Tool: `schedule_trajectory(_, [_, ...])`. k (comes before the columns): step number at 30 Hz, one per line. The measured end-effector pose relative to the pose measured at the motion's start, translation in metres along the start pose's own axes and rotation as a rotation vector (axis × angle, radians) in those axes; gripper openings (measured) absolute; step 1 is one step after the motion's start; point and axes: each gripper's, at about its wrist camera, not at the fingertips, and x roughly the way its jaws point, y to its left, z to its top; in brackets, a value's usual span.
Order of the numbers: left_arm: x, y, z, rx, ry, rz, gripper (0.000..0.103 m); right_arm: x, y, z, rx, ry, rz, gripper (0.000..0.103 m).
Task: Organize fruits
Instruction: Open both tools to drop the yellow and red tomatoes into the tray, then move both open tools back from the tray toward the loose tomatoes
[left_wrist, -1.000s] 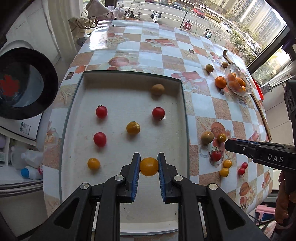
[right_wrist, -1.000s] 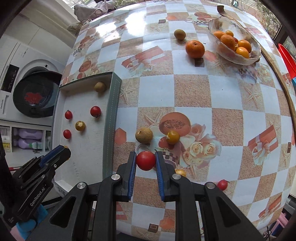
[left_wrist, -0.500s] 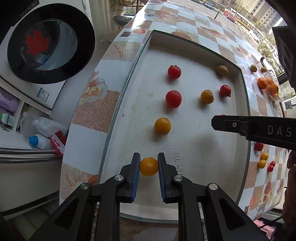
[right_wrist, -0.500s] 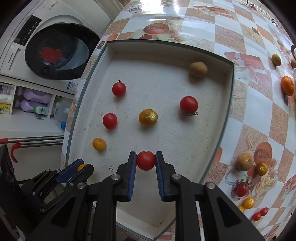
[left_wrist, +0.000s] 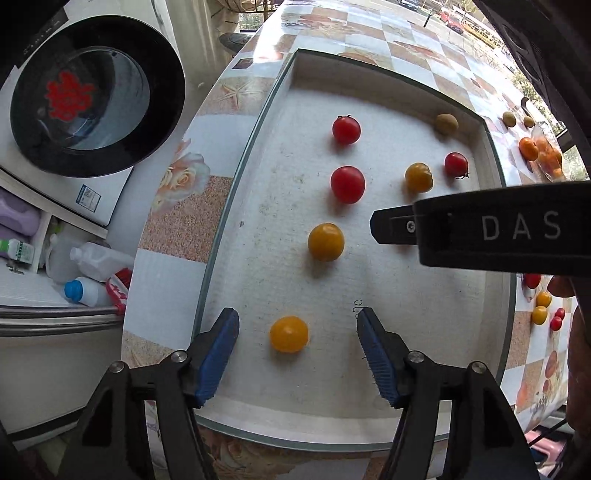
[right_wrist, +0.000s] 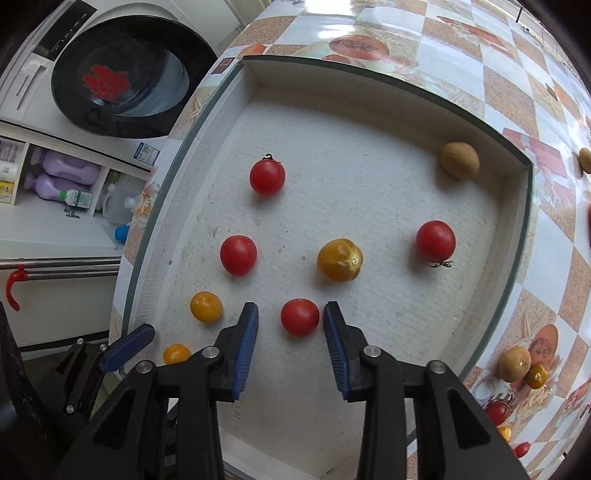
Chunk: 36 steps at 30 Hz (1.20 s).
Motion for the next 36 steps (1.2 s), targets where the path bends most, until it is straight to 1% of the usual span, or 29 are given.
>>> schedule_trajectory(1, [0.0,-0.001,0.001,0.005,0.005,0.007,0.068,-0.002,-0.001,0.0,0.004,-0.01,-0.009,0.071])
schedule_trajectory(6, [-0.001,0.001,0.004,0.004,0.015,0.009,0.068,-0.016,-0.016,-0.005,0.056,-0.028,0.025,0.073])
schedule_trajectory(7, [-0.002,0.0,0.004,0.008,0.017,0.013,0.068,-0.021,-0.021,-0.007,0.065,-0.035,0.031,0.078])
schedule_trajectory(8, [-0.002,-0.002,0.005,0.014,0.02,0.017,0.068,-0.026,-0.026,-0.009,0.077,-0.044,0.039,0.08])
schedule_trajectory(11, [-0.004,-0.009,0.008,0.036,0.019,0.022,0.068,-0.039,-0.038,-0.015,0.116,-0.061,0.062,0.08])
schedule_trajectory(14, [-0.009,-0.02,0.012,0.065,0.007,0.019,0.068,-0.053,-0.057,-0.025,0.15,-0.076,0.063,0.08])
schedule_trajectory(21, [-0.024,-0.06,0.028,0.16,-0.024,-0.006,0.068,-0.081,-0.108,-0.052,0.27,-0.117,0.031,0.08])
schedule_trajectory(30, [-0.042,-0.128,0.049,0.299,-0.067,-0.056,0.068,-0.1,-0.185,-0.103,0.464,-0.134,-0.03,0.08])
schedule_trajectory(36, [-0.041,-0.171,0.052,0.39,-0.064,-0.089,0.068,-0.1,-0.236,-0.153,0.604,-0.123,-0.069,0.08])
